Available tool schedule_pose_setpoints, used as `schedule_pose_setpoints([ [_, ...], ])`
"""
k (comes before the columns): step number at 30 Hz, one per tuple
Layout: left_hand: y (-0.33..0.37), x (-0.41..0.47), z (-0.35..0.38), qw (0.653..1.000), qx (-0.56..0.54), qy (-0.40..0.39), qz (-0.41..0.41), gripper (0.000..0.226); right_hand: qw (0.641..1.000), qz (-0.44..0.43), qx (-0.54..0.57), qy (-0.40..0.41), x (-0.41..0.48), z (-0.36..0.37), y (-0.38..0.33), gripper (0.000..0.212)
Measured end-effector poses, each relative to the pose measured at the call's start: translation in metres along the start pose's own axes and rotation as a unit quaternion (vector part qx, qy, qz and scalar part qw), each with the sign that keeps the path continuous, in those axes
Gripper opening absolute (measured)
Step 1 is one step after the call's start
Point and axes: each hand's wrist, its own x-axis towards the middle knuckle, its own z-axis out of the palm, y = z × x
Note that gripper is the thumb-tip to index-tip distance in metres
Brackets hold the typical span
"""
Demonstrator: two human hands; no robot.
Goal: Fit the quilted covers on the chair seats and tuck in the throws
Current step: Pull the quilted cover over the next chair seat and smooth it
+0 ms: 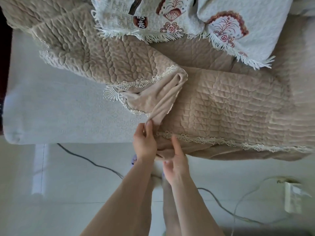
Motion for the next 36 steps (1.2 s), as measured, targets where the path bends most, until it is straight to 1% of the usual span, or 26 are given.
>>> schedule_pose_setpoints([
  [2, -0.002, -0.001, -0.009, 0.998, -0.044, 0.011, -0.045, 0.036, 0.998, 0.046, -0.012, -0.036, -0.006, 0.005, 0.003, 0.042],
  [4, -0.008, -0.006, -0.017, 0.992, -0.082, 0.013, -0.093, 0.038, 0.996, 0.064, -0.045, -0.044, -0.008, 0.009, 0.008, 0.031],
  [6, -0.018, -0.012, -0.023, 0.982, -0.122, 0.008, -0.146, 0.037, 0.995, 0.066, -0.067, -0.025, -0.01, 0.013, 0.013, 0.026],
  [8, -0.024, -0.02, -0.026, 0.969, -0.162, 0.003, -0.186, 0.035, 0.997, 0.062, -0.045, -0.02, -0.01, 0.012, 0.014, 0.028],
  [10, -0.023, -0.027, -0.026, 0.959, -0.194, 0.005, -0.207, 0.032, 0.998, 0.046, -0.044, -0.015, -0.009, 0.008, 0.013, 0.021],
  [11, -0.019, -0.028, -0.025, 0.956, -0.204, 0.001, -0.21, 0.03, 0.998, 0.03, -0.048, 0.002, -0.007, 0.004, 0.014, 0.019],
  [12, -0.015, -0.029, -0.025, 0.956, -0.207, 0.001, -0.208, 0.03, 0.998, 0.018, -0.054, 0.016, -0.005, 0.001, 0.014, 0.023],
  [13, -0.006, -0.029, -0.024, 0.959, -0.207, -0.004, -0.196, 0.035, 0.997, 0.007, -0.064, 0.028, -0.004, -0.001, 0.013, 0.03],
  [15, 0.012, -0.021, -0.022, 0.973, -0.18, -0.024, -0.141, 0.055, 0.994, -0.013, -0.105, 0.037, 0.0, -0.005, 0.013, 0.038],
  [16, 0.019, -0.014, -0.02, 0.983, -0.146, -0.034, -0.108, 0.066, 0.991, -0.017, -0.13, 0.034, 0.001, -0.007, 0.011, 0.037],
  [17, 0.023, -0.007, -0.017, 0.991, -0.104, -0.041, -0.08, 0.07, 0.988, -0.019, -0.151, 0.036, 0.001, -0.008, 0.01, 0.036],
  [18, 0.026, 0.002, -0.015, 0.996, -0.06, -0.039, -0.055, 0.066, 0.985, -0.019, -0.164, 0.043, 0.002, -0.009, 0.008, 0.035],
  [20, 0.029, 0.012, -0.015, 0.999, -0.006, -0.011, -0.031, 0.035, 0.986, -0.012, -0.159, 0.047, 0.005, -0.012, 0.007, 0.037],
  [21, 0.027, 0.013, -0.016, 0.999, -0.013, 0.016, -0.033, 0.022, 0.988, -0.006, -0.148, 0.046, 0.003, -0.011, 0.007, 0.042],
  [22, 0.021, 0.014, -0.018, 0.998, -0.027, 0.044, -0.045, 0.018, 0.99, 0.003, -0.137, 0.045, 0.001, -0.01, 0.006, 0.049],
  [23, 0.018, 0.01, -0.022, 0.994, -0.055, 0.07, -0.063, 0.018, 0.991, 0.012, -0.123, 0.047, 0.001, -0.011, 0.007, 0.055],
  [24, 0.014, 0.004, -0.026, 0.988, -0.088, 0.091, -0.085, 0.018, 0.993, 0.025, -0.111, 0.039, 0.0, -0.011, 0.004, 0.056],
  [25, 0.009, -0.001, -0.029, 0.98, -0.126, 0.107, -0.112, 0.018, 0.994, 0.045, -0.093, 0.029, -0.002, -0.012, 0.004, 0.049],
  [26, 0.006, -0.007, -0.032, 0.969, -0.166, 0.111, -0.146, 0.02, 0.994, 0.073, -0.079, 0.015, -0.007, -0.01, 0.002, 0.036],
  [27, 0.004, -0.011, -0.033, 0.956, -0.206, 0.106, -0.181, 0.025, 0.992, 0.103, -0.069, -0.003, -0.012, -0.01, 0.003, 0.024],
  [29, 0.0, -0.019, -0.033, 0.93, -0.271, 0.085, -0.232, 0.027, 0.986, 0.152, -0.07, -0.024, -0.017, -0.008, 0.011, 0.03],
  [31, -0.002, -0.023, -0.036, 0.913, -0.308, 0.065, -0.257, 0.023, 0.977, 0.183, -0.098, -0.047, -0.019, -0.004, 0.022, 0.022],
  [33, -0.004, -0.021, -0.044, 0.911, -0.316, 0.039, -0.264, 0.022, 0.978, 0.172, -0.103, -0.051, -0.019, -0.001, 0.028, 0.027],
  [34, -0.004, -0.016, -0.05, 0.916, -0.306, 0.024, -0.258, 0.025, 0.982, 0.15, -0.104, -0.041, -0.016, -0.001, 0.028, 0.026],
  [36, 0.0, -0.001, -0.064, 0.938, -0.26, -0.003, -0.228, 0.031, 0.987, 0.118, -0.111, -0.012, -0.01, 0.001, 0.026, 0.019],
])
